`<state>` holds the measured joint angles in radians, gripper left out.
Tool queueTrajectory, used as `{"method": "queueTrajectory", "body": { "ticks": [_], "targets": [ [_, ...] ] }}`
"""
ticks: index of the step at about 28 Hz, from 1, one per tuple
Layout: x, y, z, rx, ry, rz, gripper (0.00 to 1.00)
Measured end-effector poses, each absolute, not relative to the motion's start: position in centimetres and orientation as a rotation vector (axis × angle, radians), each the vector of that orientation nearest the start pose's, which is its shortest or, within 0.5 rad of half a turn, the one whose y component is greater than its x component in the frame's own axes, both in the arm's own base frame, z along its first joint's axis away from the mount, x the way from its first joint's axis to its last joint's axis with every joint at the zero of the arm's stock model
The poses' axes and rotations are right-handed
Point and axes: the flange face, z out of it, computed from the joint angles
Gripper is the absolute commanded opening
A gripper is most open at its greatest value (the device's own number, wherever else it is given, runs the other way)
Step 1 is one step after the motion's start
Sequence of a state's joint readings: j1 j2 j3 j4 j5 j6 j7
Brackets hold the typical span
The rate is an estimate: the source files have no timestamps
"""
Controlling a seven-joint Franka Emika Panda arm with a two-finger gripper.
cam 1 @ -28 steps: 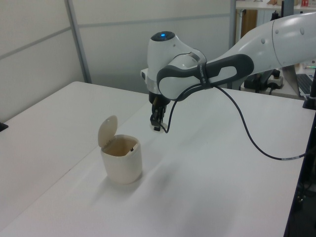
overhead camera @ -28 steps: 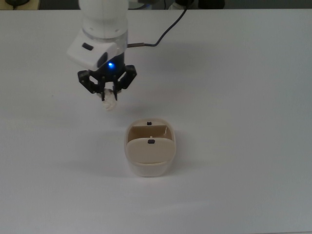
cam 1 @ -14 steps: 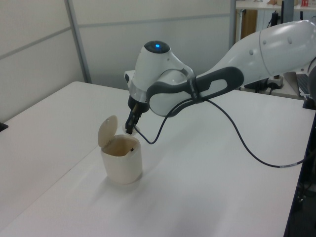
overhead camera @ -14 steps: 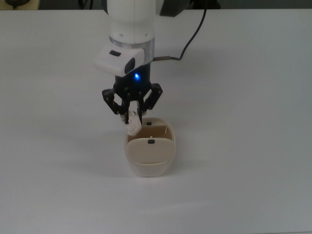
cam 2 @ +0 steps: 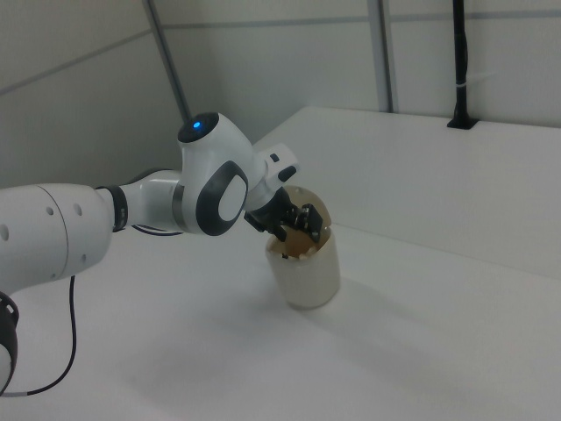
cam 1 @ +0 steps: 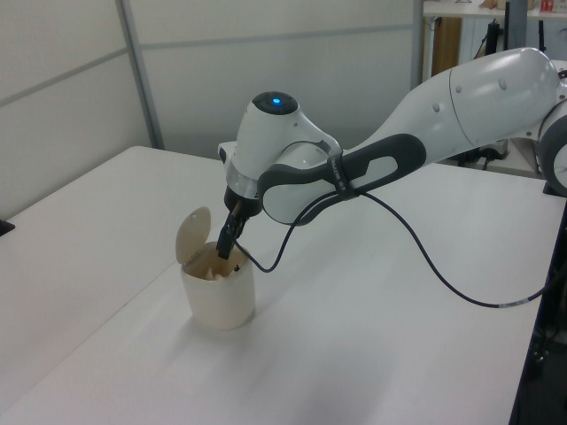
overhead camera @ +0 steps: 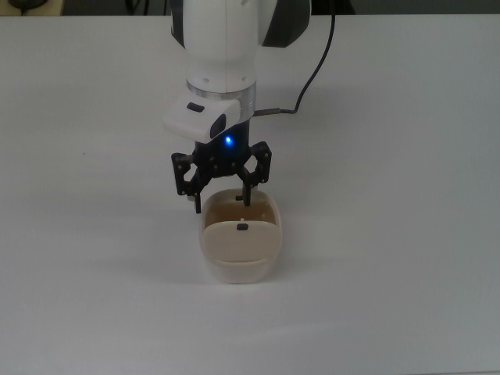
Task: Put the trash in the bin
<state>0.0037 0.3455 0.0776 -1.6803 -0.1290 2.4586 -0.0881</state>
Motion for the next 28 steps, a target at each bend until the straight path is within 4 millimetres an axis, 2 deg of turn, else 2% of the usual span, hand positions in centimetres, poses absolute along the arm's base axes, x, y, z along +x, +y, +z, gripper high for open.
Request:
{"method": "queueTrajectory", "body": {
  "ticks": [7, 13, 17, 21, 23, 26, 28],
  "targets": [
    [67.8, 4.0, 44.2, -3.180, -0.253, -0.452, 1.00],
    [65.3, 3.3, 44.4, -3.260, -0.176, -0.110, 1.00],
    [64.1, 3.2, 45.2, -3.297, -0.094, 0.017, 1.00],
    [62.9, 2.9, 48.7, -3.317, 0.073, 0.132, 1.00],
    [62.1, 2.4, 51.5, -3.321, 0.134, 0.179, 1.00],
    [60.8, 1.8, 55.2, -3.313, 0.185, 0.160, 1.00],
    [60.1, 1.3, 56.8, -3.287, 0.219, 0.135, 1.00]
  ]
}}
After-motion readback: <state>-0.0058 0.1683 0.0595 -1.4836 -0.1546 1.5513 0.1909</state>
